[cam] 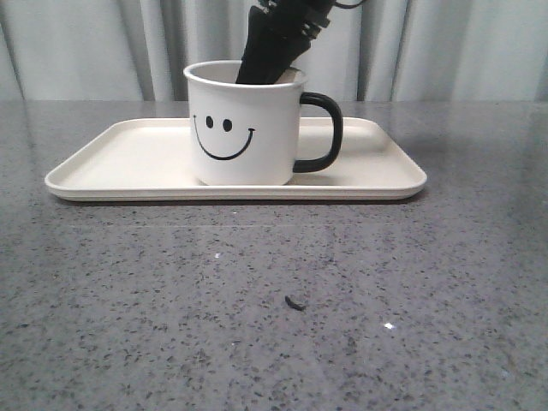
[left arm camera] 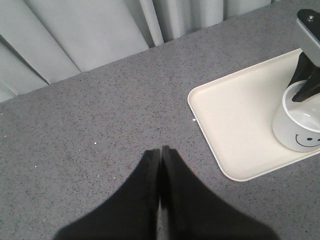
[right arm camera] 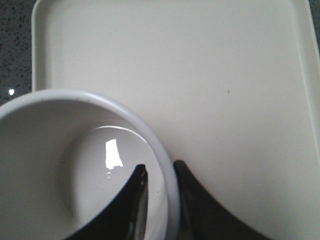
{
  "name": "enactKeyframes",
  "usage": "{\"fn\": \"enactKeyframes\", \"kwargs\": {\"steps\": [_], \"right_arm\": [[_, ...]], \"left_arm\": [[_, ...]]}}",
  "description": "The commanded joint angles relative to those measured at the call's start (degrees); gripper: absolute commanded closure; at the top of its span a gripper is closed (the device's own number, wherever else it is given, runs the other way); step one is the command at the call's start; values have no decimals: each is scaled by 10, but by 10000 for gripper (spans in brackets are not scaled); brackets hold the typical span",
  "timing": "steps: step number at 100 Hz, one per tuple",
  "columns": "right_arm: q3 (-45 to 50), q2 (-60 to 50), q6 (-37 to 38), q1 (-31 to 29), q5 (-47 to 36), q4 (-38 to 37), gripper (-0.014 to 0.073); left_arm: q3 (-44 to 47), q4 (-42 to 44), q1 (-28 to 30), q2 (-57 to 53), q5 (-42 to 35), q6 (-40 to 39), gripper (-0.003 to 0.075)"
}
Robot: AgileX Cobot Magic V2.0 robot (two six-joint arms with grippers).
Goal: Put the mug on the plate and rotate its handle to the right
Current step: 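Set the mug on the tray and open the right gripper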
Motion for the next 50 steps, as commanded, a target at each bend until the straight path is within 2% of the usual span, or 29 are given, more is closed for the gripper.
{"fn": "enactKeyframes", "kwargs": {"steps": [1, 50], "right_arm": [[-15, -34, -2, 6, 54, 21, 440], [-17, -34, -2, 25, 54, 20, 440]], "left_arm": [[-10, 1, -2, -4, -13, -4, 739], [-10, 0, -2, -4, -13, -4, 739]]}}
